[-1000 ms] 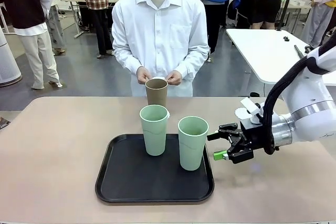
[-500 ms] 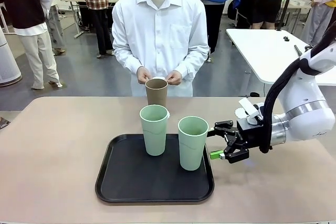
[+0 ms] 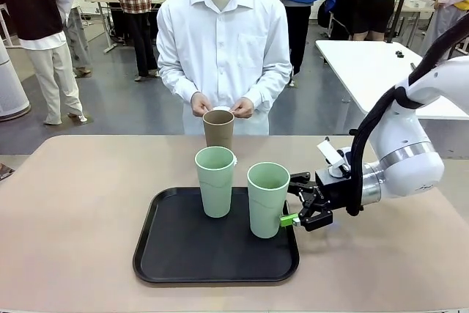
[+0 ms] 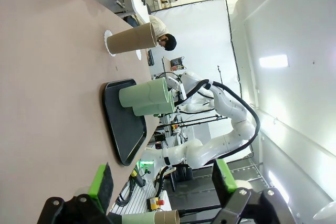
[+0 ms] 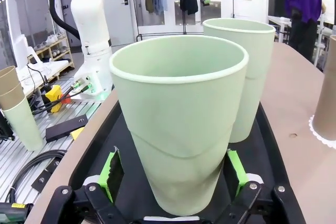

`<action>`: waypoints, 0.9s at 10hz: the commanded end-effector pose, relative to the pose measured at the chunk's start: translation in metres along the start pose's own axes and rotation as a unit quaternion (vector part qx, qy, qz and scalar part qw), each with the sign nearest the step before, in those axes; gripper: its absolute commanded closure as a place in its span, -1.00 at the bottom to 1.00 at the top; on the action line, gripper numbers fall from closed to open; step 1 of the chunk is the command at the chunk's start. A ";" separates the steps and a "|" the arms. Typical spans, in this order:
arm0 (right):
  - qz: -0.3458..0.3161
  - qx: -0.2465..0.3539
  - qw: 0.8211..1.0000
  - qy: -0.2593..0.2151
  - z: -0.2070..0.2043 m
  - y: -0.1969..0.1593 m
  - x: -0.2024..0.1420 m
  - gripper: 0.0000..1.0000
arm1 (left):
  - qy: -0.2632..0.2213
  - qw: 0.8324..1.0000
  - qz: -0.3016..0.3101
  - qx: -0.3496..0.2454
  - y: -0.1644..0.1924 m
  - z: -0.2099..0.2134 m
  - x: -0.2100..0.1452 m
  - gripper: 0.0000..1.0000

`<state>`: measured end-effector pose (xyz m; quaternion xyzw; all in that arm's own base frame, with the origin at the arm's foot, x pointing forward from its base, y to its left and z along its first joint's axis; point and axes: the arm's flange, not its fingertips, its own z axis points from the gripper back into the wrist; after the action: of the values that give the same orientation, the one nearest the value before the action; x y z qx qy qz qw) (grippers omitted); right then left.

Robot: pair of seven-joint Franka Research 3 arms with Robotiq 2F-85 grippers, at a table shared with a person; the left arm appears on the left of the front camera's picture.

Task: Place coasters on the table and set cups on them.
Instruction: Take one Reusable plastic cup from the Flat Tray and place it on a coaster set by the human.

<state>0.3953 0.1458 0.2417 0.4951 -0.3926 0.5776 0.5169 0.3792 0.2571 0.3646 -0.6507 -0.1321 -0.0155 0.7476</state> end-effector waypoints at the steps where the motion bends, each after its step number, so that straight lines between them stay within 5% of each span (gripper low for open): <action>1: -0.001 -0.011 1.000 -0.003 -0.011 -0.006 -0.002 -1.00 | -0.002 1.000 -0.006 -0.005 -0.002 0.002 0.000 -1.00; 9: -0.003 -0.020 1.000 -0.004 -0.033 -0.018 -0.007 -1.00 | -0.002 1.000 -0.006 -0.005 -0.002 0.002 0.000 -1.00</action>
<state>0.4028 0.1684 0.2339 0.4953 -0.3960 0.5704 0.5221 0.3792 0.2571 0.3646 -0.6507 -0.1321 -0.0155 0.7476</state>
